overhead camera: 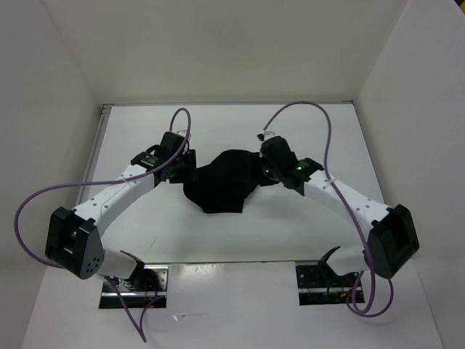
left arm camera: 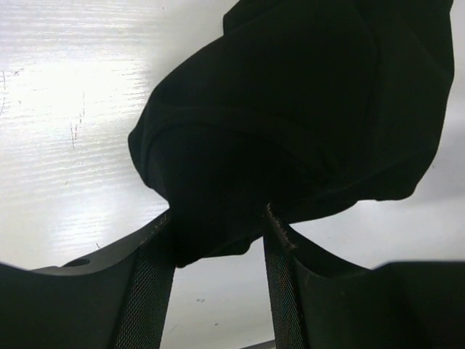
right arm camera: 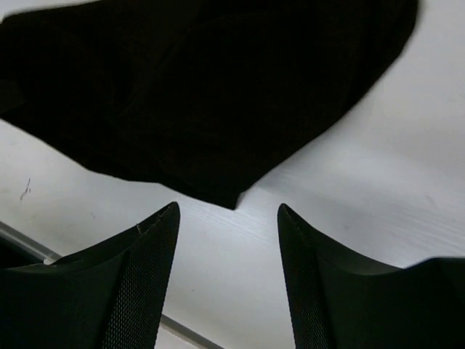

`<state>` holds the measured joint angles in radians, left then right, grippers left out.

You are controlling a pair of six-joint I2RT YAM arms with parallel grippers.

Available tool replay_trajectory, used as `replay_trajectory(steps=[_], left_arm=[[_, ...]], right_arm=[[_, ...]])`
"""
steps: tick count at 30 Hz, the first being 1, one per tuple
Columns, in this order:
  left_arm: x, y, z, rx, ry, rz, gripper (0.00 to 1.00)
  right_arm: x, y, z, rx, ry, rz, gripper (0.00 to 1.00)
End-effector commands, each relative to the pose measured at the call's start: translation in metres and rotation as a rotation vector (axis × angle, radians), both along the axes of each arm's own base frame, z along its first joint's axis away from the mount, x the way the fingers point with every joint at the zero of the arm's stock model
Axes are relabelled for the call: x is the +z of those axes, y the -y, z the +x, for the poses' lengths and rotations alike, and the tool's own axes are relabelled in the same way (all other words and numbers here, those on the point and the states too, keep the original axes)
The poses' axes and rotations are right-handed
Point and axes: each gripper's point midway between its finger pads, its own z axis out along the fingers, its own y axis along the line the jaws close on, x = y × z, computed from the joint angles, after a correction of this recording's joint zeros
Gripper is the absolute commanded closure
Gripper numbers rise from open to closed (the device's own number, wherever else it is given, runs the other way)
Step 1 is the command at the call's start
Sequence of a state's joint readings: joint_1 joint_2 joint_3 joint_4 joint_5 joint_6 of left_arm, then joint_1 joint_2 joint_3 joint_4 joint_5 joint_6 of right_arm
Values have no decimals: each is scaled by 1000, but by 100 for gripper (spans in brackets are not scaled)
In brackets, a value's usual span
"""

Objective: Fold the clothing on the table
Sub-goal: Move the skirt to the center of the board

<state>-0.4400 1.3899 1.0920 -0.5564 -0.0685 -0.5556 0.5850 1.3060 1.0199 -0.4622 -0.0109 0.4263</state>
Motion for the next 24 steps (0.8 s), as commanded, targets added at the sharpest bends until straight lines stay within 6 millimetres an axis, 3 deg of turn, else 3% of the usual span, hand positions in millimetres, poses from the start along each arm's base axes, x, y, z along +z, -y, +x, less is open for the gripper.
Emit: replay_trajectory(steps=[1,2,5,11,15,18,19,20,21,22,24], left_arm=[[7,5,12,3,33,-27,44],[2,6,8,-4,17,-29,44],[-2,5,7,-4,14,-28,44],[-8,8,3,-20,-4,-42,44],[-9,11,-1,-25,-1,-67,44],[-11,12,-2,-31,-3,-74,44],[-14,12,-2,-31,-3,-74,44],[-17,12,-2,-30,-12,-70,44],[-17,12,-2,-30,-12,-70,44],[-17,12,-2,-30,-12,-70,44],[-17,12,-2,-38,-10,-65,44]], right_arm=[[0,-42,2,61,8,-1,39],[-21,-49,-1,66,-44,-28,39],[-44,-62,-1,63,-98,-40,40],[-69,-71,7,47,-129,-46,40],[-83,-81,18,47,-119,-38,47],[-88,-87,27,63,-108,-48,63],[-99,-87,25,77,-127,-66,67],[-96,-89,27,78,-120,-60,84],[-98,-89,29,71,-123,-71,93],[-93,-85,30,59,-113,-81,100],[-63,-82,35,29,-44,-77,100]])
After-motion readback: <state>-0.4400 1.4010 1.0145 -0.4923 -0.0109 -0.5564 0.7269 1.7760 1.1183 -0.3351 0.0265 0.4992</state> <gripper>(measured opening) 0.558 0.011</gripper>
